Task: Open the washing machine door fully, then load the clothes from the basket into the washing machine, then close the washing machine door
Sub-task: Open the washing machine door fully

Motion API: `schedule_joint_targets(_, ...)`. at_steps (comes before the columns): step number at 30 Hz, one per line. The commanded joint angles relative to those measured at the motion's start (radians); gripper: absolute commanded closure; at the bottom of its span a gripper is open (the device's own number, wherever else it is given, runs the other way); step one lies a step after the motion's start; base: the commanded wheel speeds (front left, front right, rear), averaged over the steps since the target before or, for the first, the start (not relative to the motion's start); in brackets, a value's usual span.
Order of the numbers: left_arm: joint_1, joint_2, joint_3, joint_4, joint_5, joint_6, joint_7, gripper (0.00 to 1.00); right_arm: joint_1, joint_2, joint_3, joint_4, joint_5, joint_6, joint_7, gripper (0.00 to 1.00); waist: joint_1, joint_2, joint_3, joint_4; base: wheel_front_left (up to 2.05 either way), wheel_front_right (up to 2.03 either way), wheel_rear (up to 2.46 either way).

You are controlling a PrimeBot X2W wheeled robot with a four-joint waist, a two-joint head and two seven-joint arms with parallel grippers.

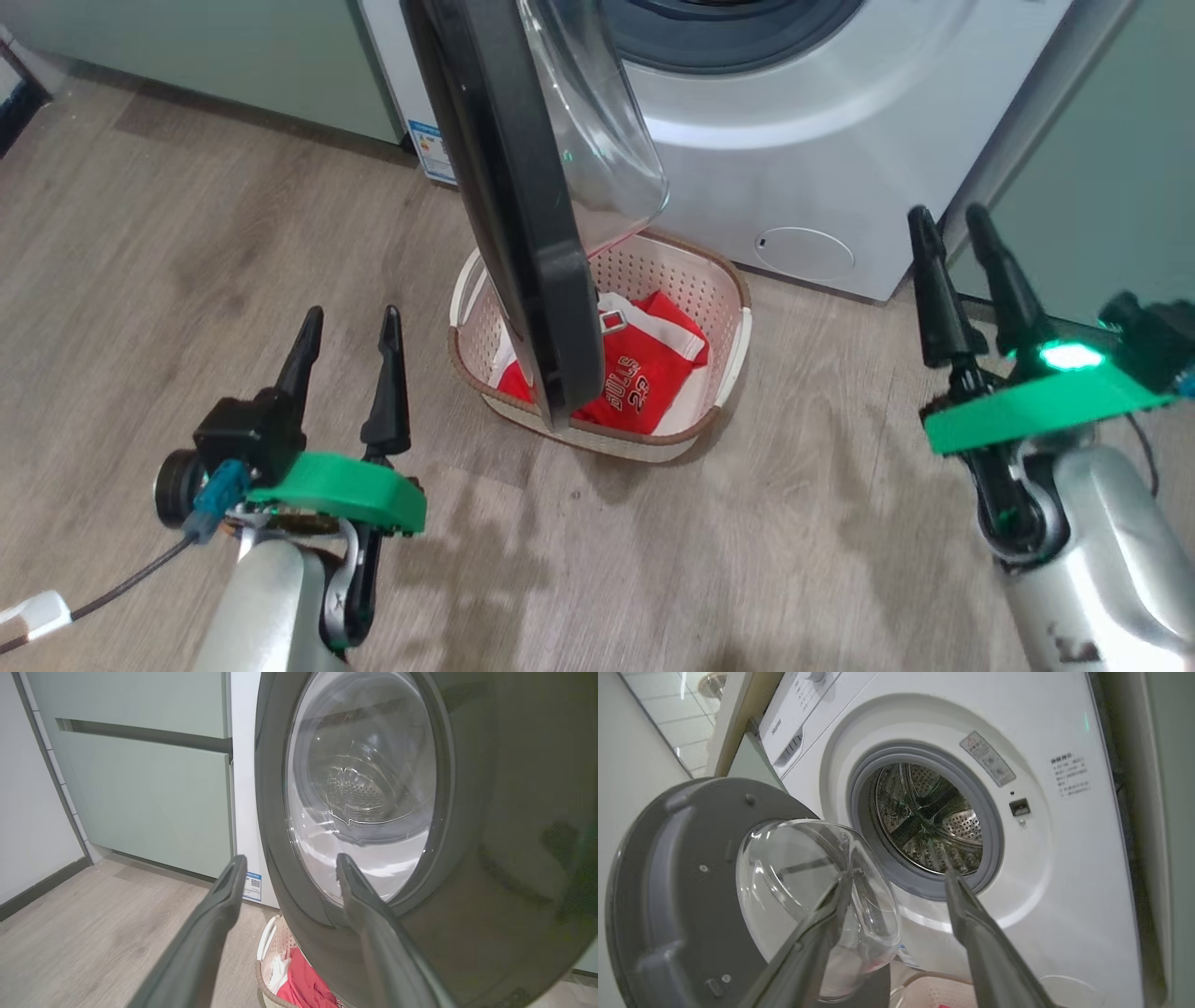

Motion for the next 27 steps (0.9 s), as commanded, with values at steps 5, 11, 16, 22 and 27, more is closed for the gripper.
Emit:
schedule_joint_targets(5, -0.016, 0.019, 0.026, -0.028, 0.017, -0.003, -0.005, 0.0, -0.053, 0.023, -0.006, 0.033, -0.278, 0.001, -0.027, 0.0, 0.0, -0.0001, -0.019, 0.008, 0.0, 0.0, 0.0)
schedule_joint_targets(11, -0.004, 0.021, 0.025, -0.026, 0.024, 0.0, -0.005, 0.0, -0.025, 0.066, -0.018, 0.095, -0.445, 0.001, -0.03, 0.0, 0.0, -0.0001, -0.041, 0.01, 0.0, 0.0, 0.0)
schedule_joint_targets(16, 0.005, 0.021, 0.025, -0.027, 0.025, 0.002, -0.005, 0.0, -0.008, 0.085, -0.017, 0.115, -0.468, 0.001, -0.033, 0.0, 0.0, -0.0001, -0.047, 0.007, 0.0, 0.0, 0.0)
schedule_joint_targets(22, 0.014, 0.023, 0.026, -0.028, 0.025, 0.005, -0.005, 0.0, -0.01, 0.097, -0.005, 0.138, -0.474, 0.001, -0.035, 0.0, 0.0, -0.0001, -0.045, 0.002, 0.0, 0.0, 0.0)
schedule_joint_targets(27, 0.018, 0.024, 0.026, -0.029, 0.024, 0.007, -0.005, 0.0, -0.014, 0.101, -0.002, 0.149, -0.48, 0.001, -0.035, 0.0, 0.0, -0.0001, -0.044, 0.002, 0.0, 0.0, 0.0)
